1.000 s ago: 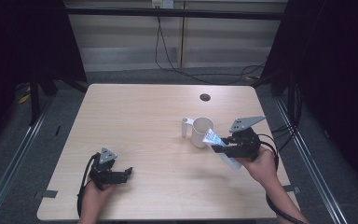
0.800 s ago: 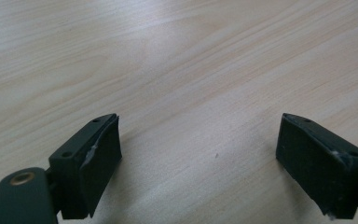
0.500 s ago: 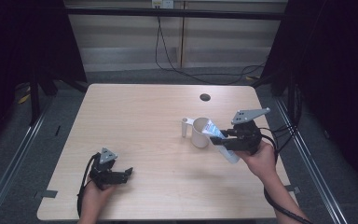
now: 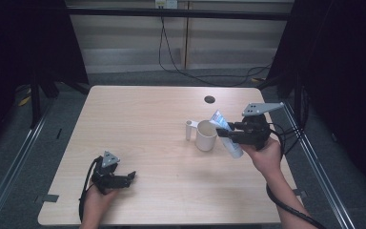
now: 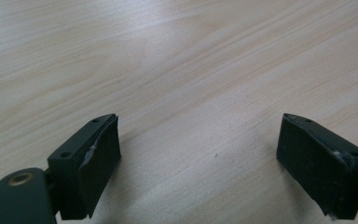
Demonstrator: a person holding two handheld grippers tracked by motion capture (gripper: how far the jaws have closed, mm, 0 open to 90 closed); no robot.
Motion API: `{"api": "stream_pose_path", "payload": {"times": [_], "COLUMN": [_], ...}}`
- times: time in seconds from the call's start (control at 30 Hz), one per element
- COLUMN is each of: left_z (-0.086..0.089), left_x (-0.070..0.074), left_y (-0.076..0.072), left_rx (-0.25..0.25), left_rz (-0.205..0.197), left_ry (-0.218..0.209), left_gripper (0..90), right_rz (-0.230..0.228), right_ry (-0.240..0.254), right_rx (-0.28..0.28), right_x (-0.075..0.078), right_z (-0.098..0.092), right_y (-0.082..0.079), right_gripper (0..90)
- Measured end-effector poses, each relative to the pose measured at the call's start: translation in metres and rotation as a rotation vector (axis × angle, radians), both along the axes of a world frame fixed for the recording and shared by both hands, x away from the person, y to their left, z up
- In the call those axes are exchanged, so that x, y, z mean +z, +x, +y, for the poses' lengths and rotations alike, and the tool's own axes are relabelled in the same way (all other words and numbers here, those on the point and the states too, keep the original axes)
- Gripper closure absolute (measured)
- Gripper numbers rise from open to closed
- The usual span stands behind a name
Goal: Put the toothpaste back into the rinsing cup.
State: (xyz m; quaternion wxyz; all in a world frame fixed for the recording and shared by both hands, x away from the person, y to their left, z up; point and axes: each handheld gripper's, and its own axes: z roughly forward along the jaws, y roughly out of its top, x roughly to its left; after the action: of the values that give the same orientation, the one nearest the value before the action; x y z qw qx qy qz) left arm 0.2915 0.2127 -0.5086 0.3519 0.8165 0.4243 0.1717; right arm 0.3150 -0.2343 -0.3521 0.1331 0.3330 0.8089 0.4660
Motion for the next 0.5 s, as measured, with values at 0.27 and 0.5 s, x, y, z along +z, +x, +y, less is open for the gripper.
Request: {"api": "stream_pose_path", "payload": {"times": [0.27, 0.5], "left_z": [0.0, 0.0], "left_x": [0.0, 0.0], "left_y": [0.0, 0.0], "left_rx": [0.003, 0.003], "left_rz": [-0.001, -0.001], "left_ry": [-0.004, -0.003], "left_gripper": [13.2, 13.2], "right_rz": [-0.004, -0.017], "right_ry": [0.02, 0.032], "right_rx": [-0.024, -0.035], "right_x": [0.005, 0.008], "right_z": [0.001, 0.005], "right_y": [0.008, 0.014], "right_gripper": [67.0, 66.9]}}
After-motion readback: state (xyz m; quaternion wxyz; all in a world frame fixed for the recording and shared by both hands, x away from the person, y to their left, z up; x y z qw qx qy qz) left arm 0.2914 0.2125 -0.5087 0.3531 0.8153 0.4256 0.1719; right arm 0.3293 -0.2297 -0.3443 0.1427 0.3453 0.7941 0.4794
